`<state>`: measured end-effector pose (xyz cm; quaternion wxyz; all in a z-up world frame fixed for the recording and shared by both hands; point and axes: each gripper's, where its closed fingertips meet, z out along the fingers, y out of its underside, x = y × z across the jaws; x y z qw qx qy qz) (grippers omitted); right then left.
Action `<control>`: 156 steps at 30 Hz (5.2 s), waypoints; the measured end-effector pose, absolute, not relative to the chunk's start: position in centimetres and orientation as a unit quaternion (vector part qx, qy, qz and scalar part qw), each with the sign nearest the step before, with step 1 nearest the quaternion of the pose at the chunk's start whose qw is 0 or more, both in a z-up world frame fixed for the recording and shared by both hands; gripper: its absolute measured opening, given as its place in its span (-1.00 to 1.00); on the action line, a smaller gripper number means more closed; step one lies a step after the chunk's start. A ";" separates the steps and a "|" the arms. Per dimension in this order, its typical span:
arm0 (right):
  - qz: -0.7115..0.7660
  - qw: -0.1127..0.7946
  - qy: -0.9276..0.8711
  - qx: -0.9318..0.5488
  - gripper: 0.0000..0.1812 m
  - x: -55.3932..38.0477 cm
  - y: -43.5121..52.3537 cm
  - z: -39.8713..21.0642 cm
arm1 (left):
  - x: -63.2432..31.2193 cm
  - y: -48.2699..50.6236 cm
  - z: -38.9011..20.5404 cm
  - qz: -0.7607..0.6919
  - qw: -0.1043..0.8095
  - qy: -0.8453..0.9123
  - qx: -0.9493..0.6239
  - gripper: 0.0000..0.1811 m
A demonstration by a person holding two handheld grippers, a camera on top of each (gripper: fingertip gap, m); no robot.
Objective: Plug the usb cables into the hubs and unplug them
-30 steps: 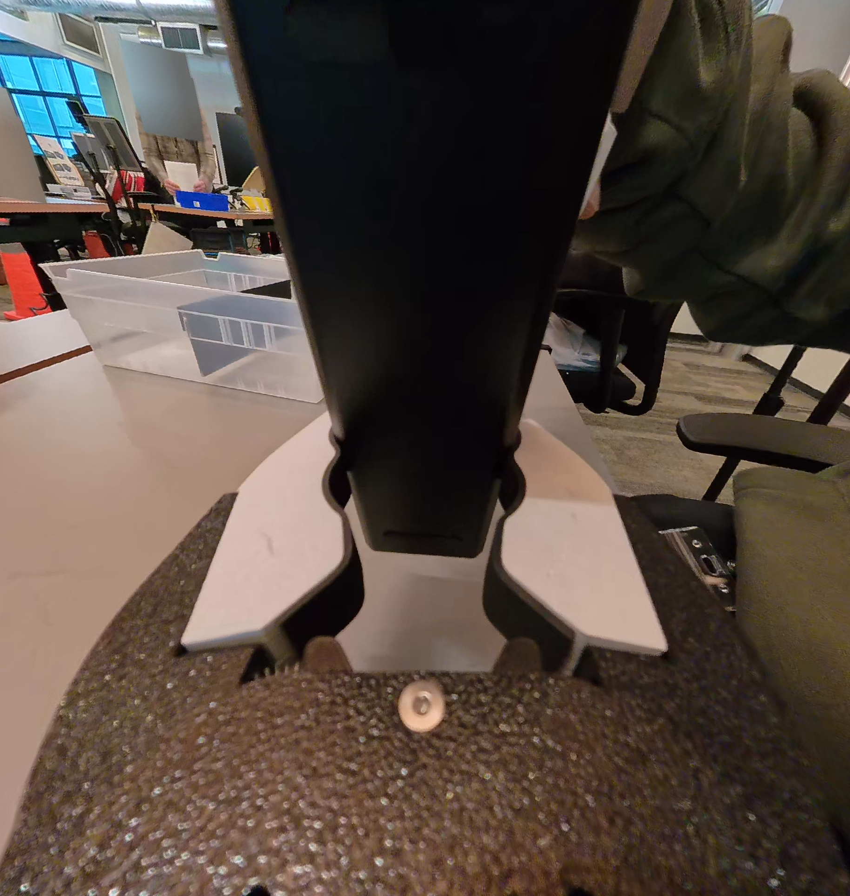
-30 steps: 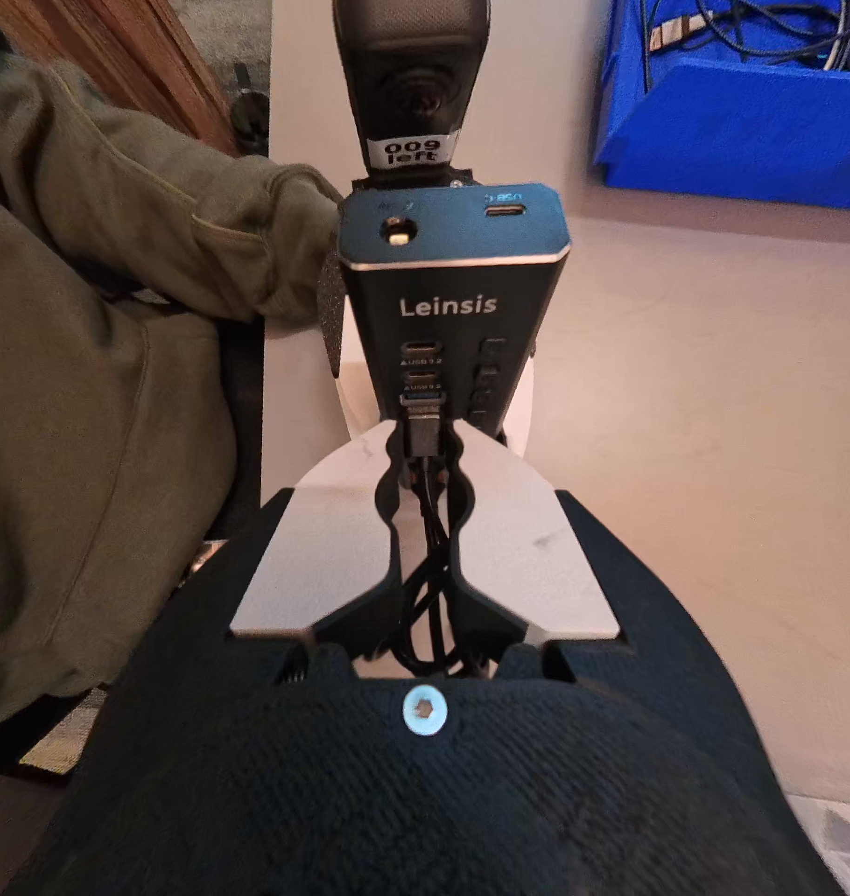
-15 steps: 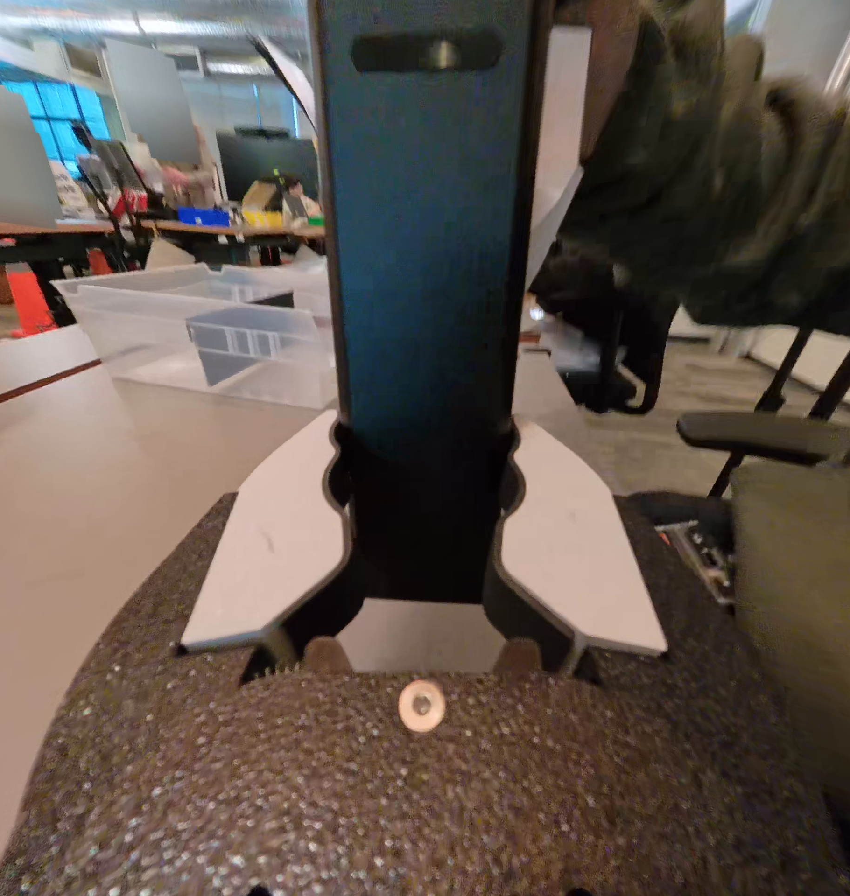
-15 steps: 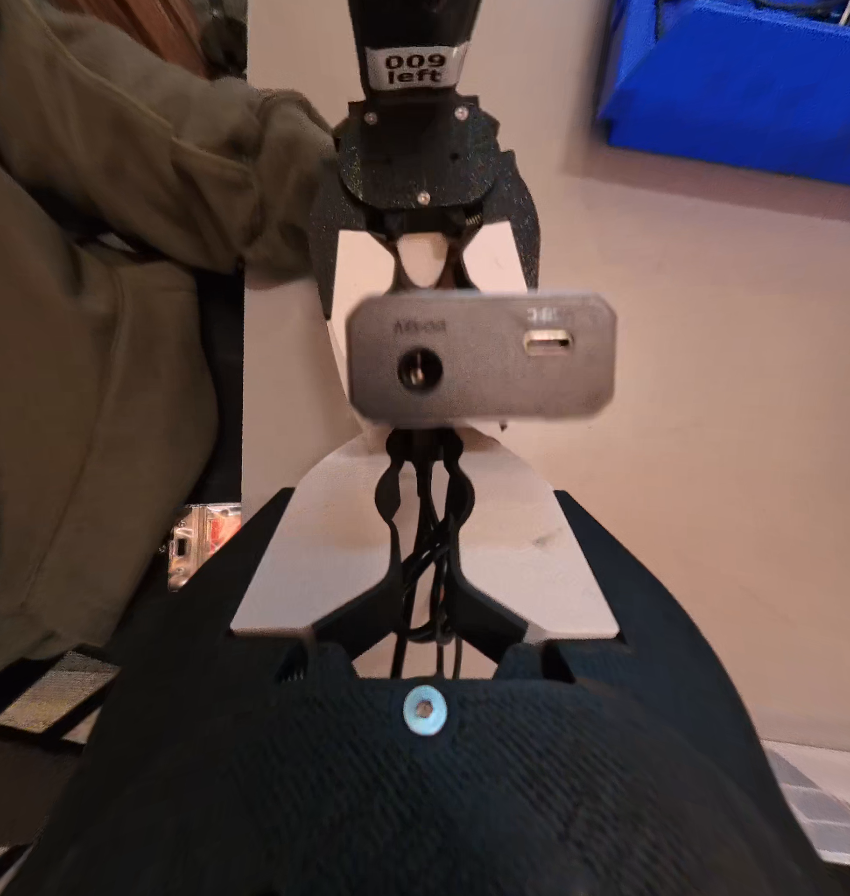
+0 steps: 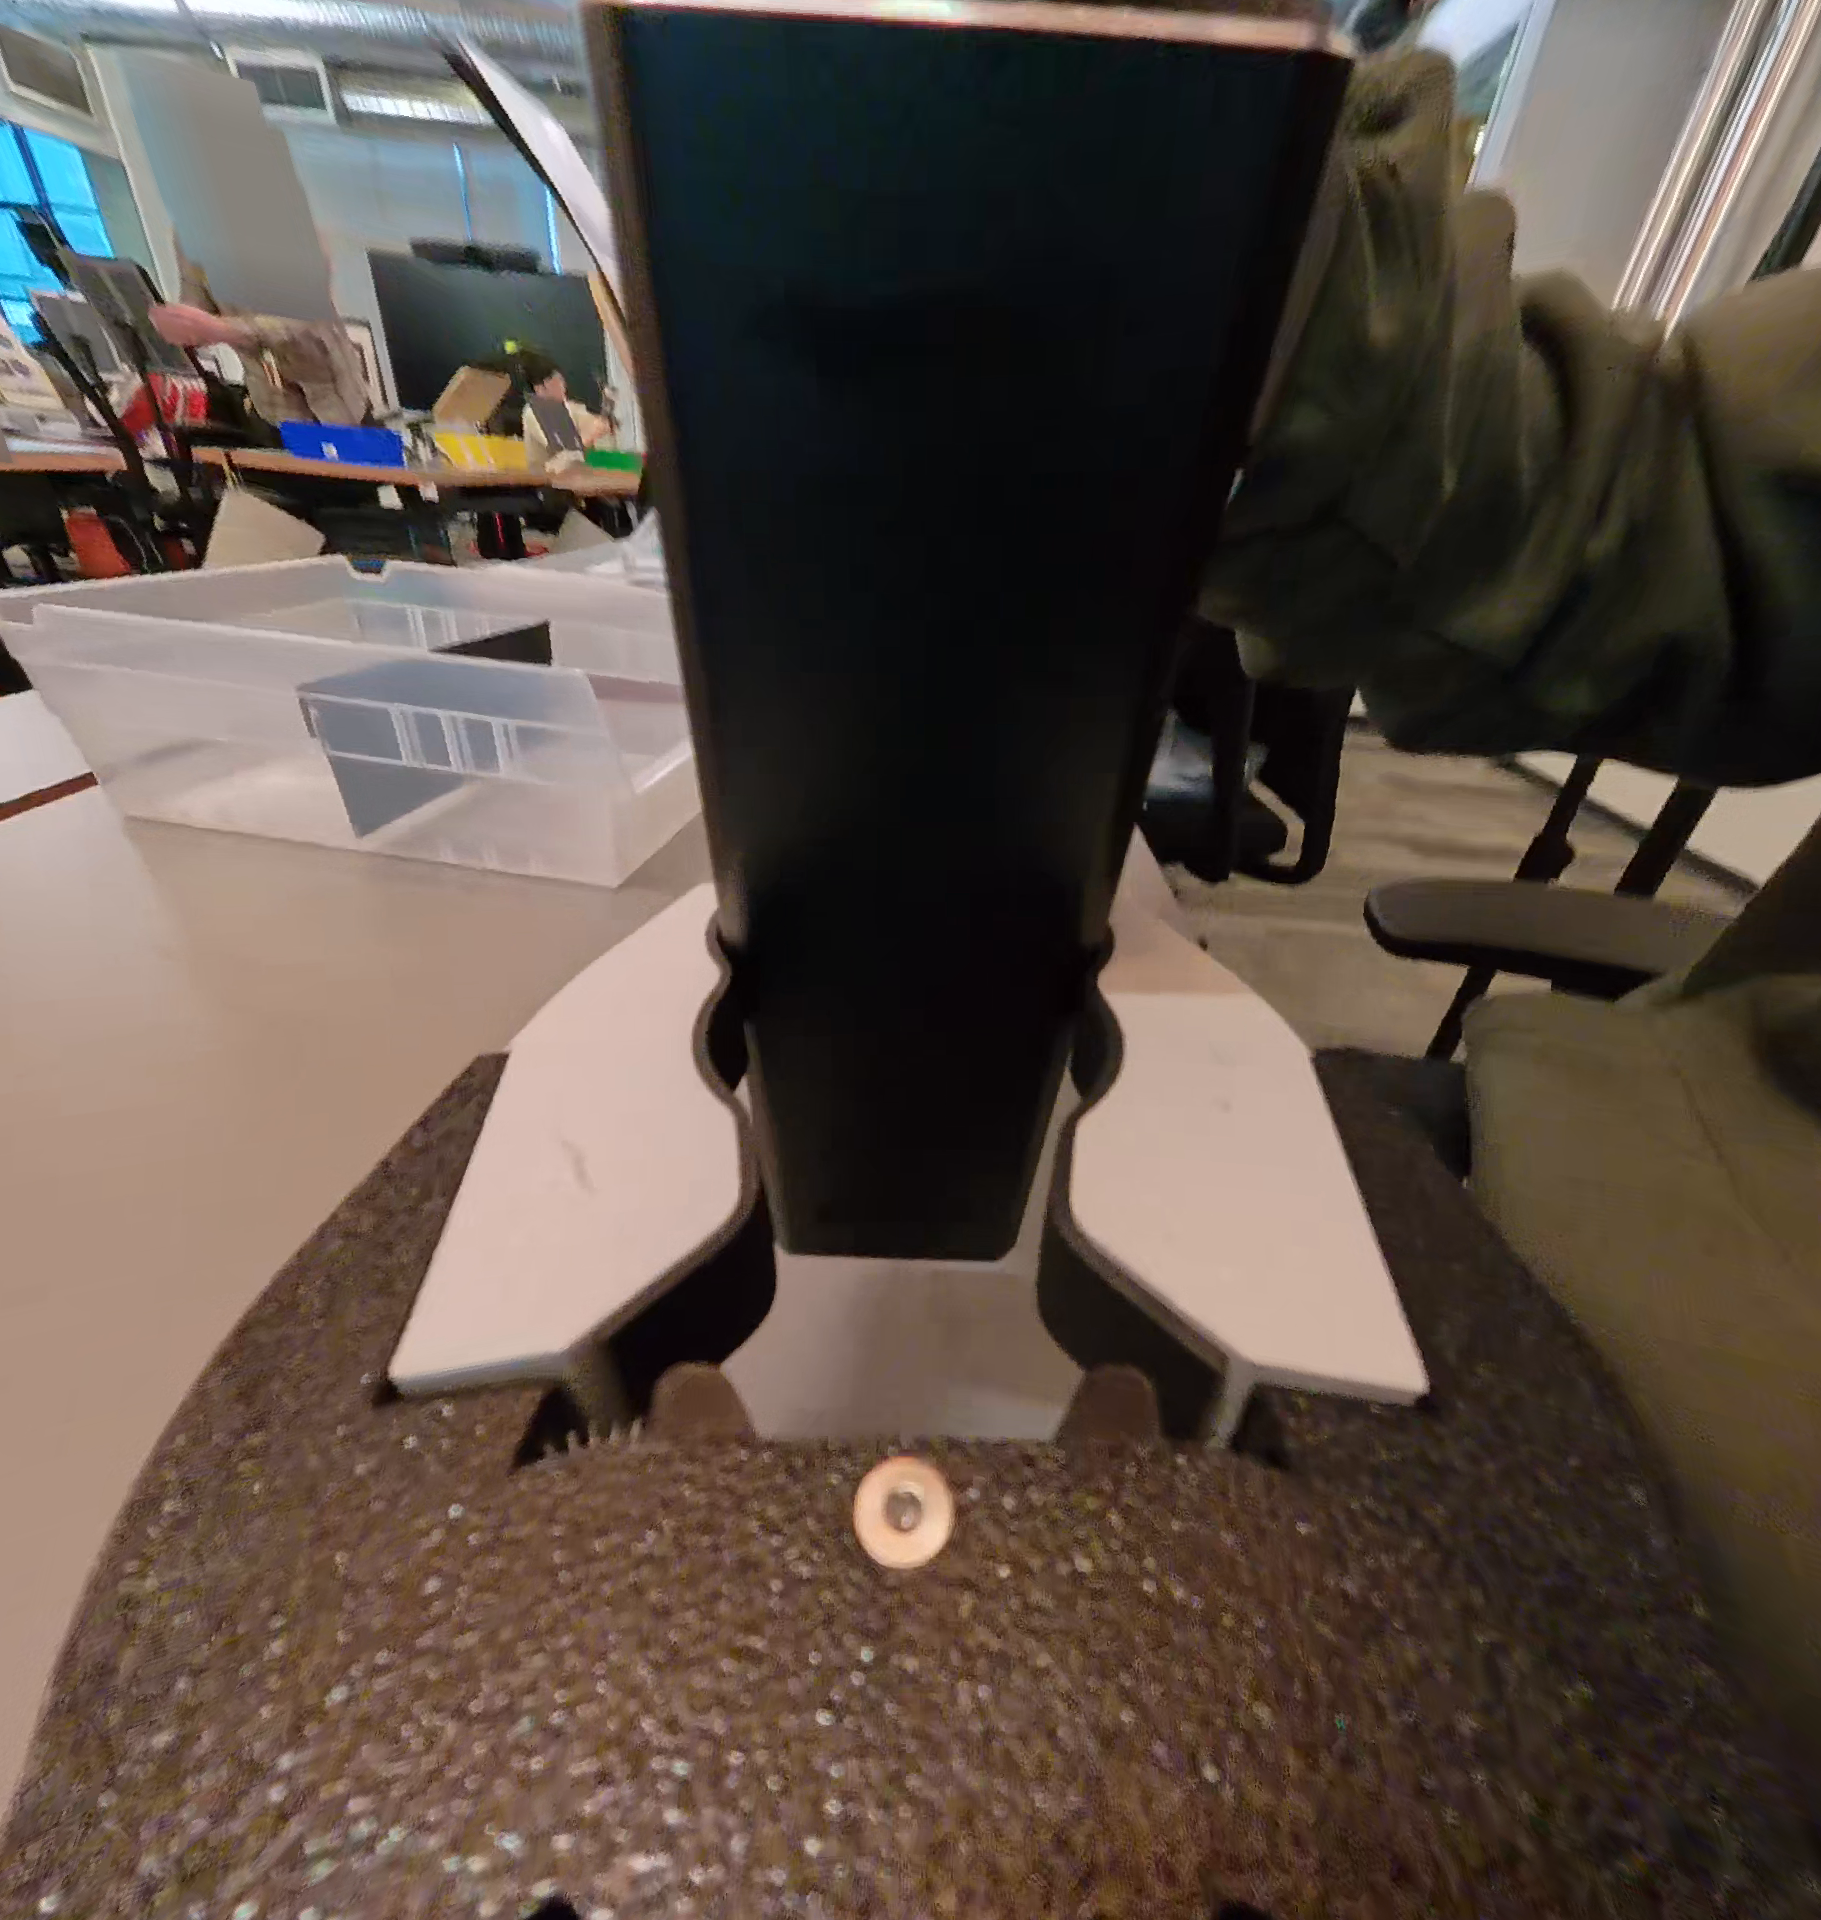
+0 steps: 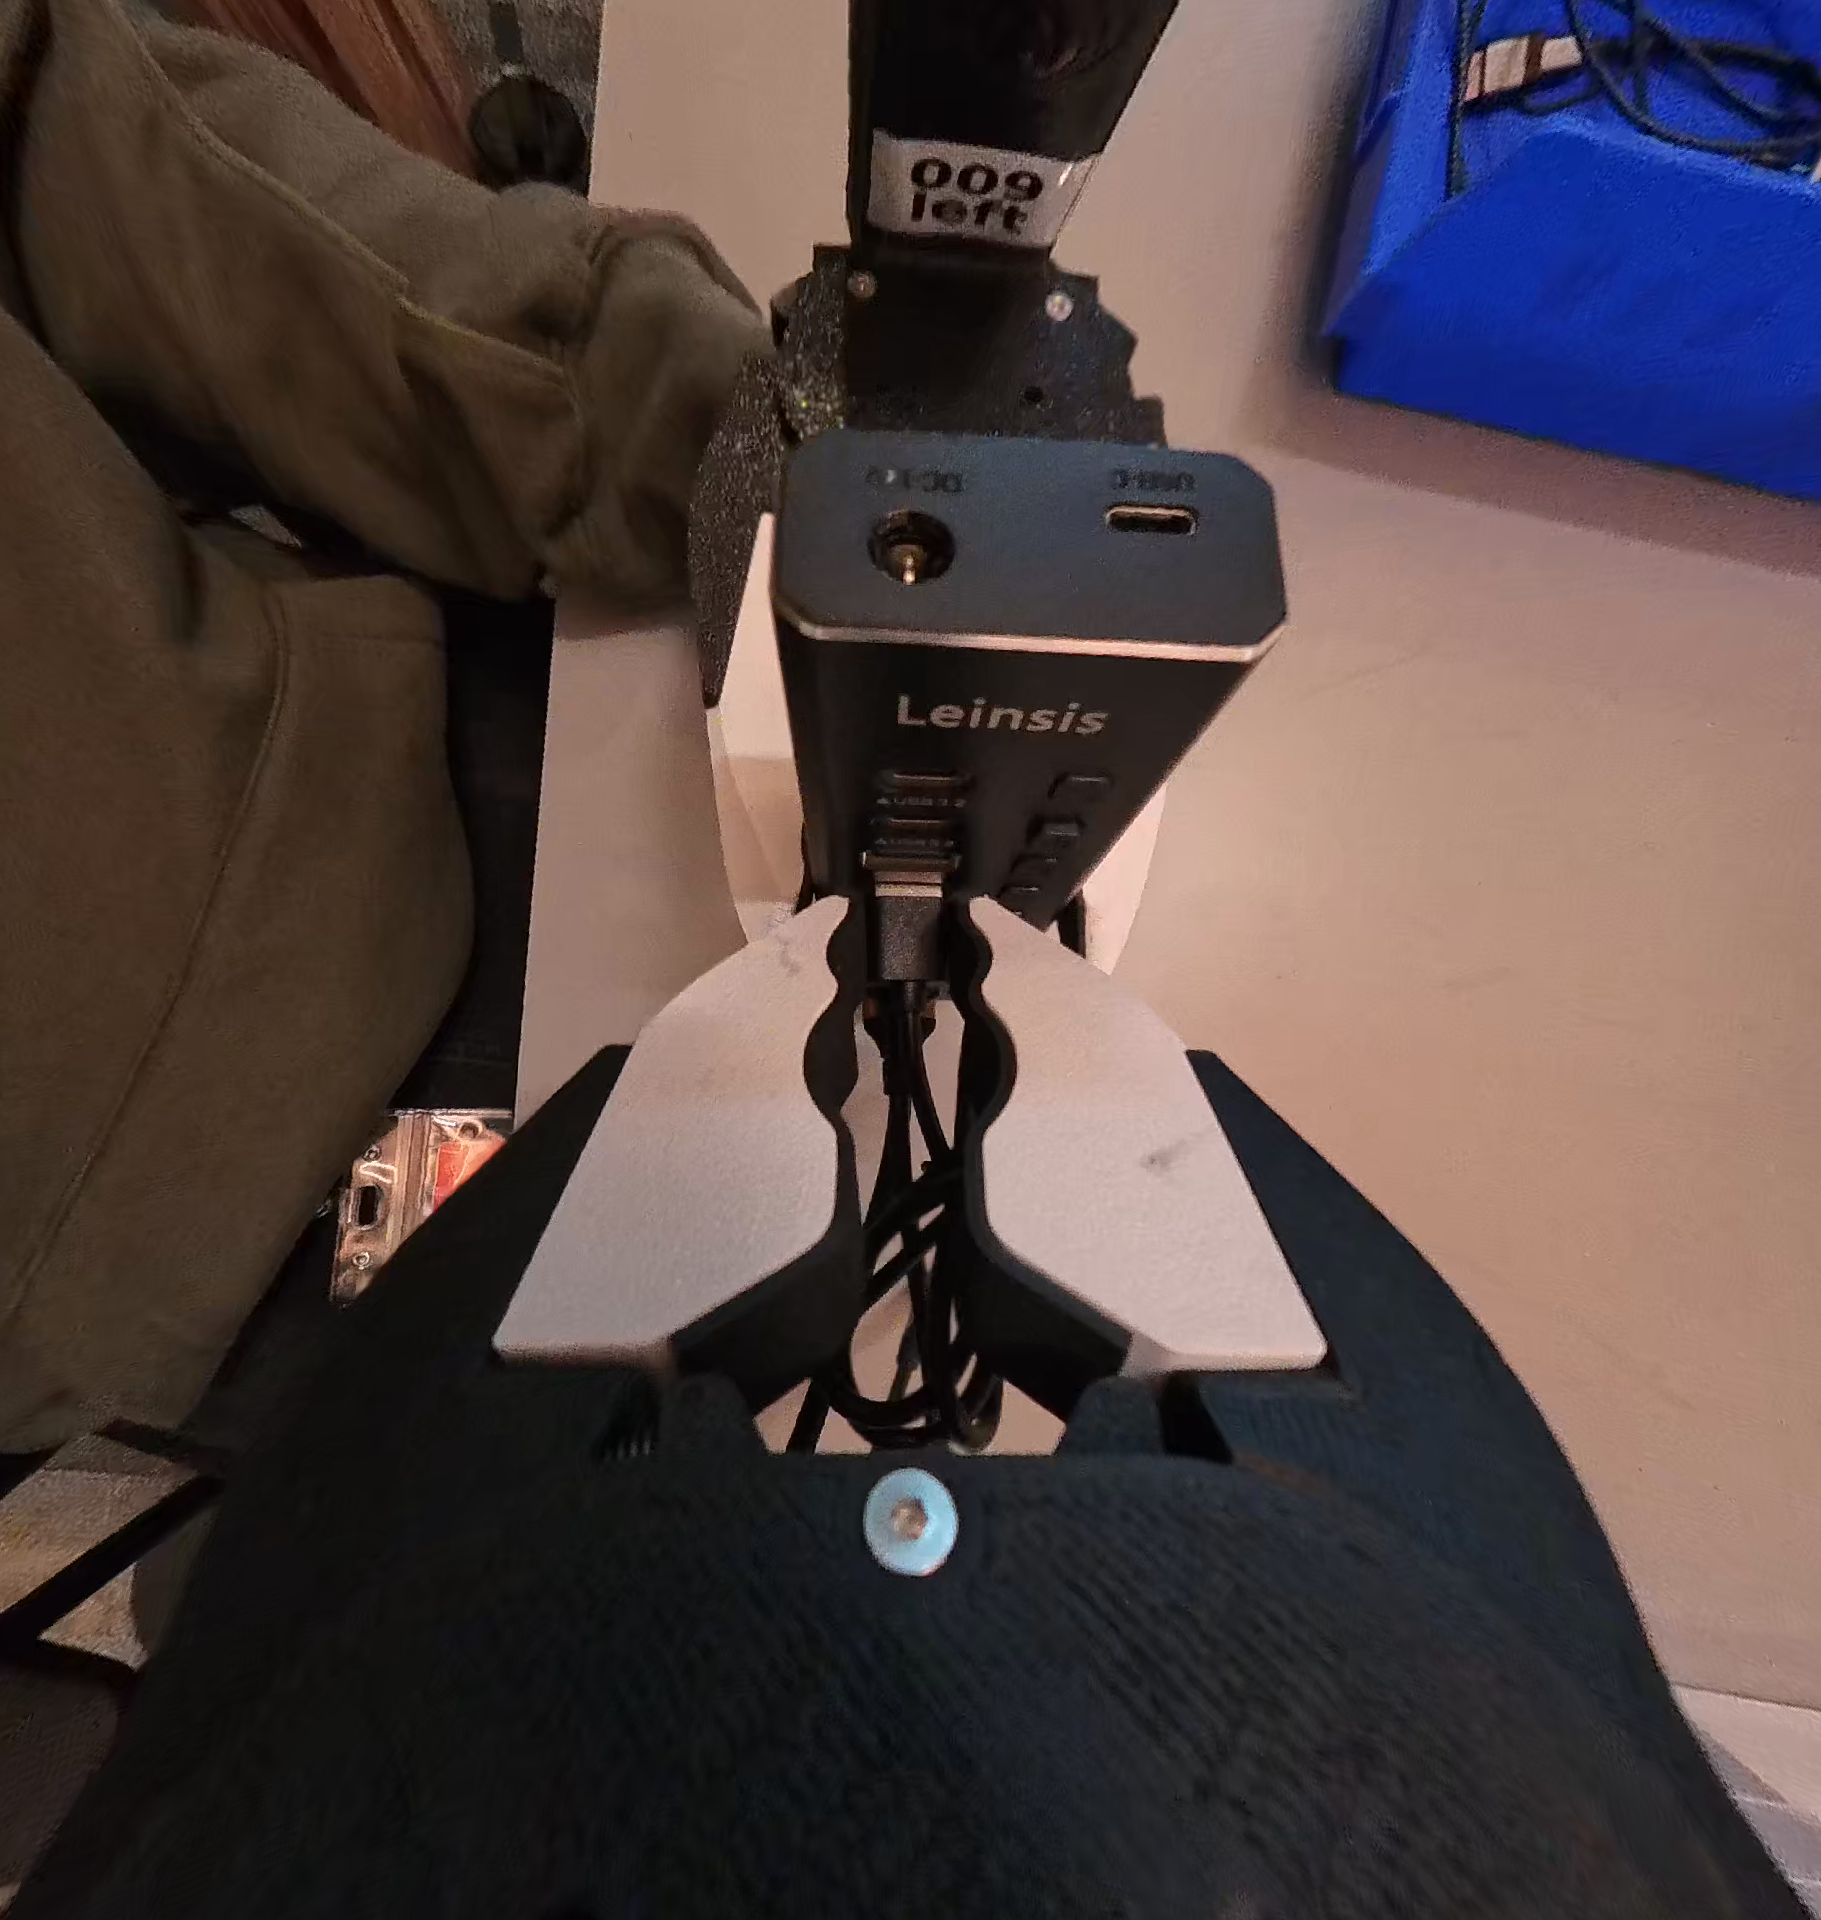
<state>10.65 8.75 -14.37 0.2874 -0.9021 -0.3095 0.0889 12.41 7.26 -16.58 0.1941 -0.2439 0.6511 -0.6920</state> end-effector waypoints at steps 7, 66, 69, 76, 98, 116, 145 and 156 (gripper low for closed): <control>0.062 0.272 -0.307 -0.910 -0.84 11.3 9.1 -14.9 | 13.1 7.8 -17.0 -0.665 0.218 0.663 -0.266 -0.35; 0.017 0.368 -0.208 -0.906 -0.84 11.8 9.7 -14.7 | 14.1 8.3 -17.6 -0.661 0.238 0.647 -0.297 -0.32; 0.034 0.371 -0.203 -0.906 -0.84 12.2 9.5 -14.8 | 13.9 8.9 -17.0 -0.665 0.248 0.640 -0.295 -0.33; 0.075 0.421 -0.238 -0.872 -0.83 11.1 9.6 -13.8 | 13.0 8.6 -16.0 -0.698 0.229 0.625 -0.265 -0.33; 0.070 0.391 -0.216 -0.892 -0.84 11.9 10.1 -14.2 | 13.9 9.4 -16.2 -0.696 0.267 0.602 -0.286 -0.33; 0.140 0.544 -0.118 -0.819 -0.83 11.4 11.3 -12.4 | 13.4 10.4 -14.7 -0.746 0.255 0.546 -0.283 -0.33; -0.044 0.574 -0.029 -0.817 -0.84 23.2 2.7 -6.1 | 11.2 16.4 -11.5 -0.757 0.322 0.492 -0.286 -0.33; -0.211 0.457 0.080 -0.861 -0.84 37.9 -3.5 -7.4 | 11.4 14.8 -12.1 -0.758 0.300 0.513 -0.271 -0.33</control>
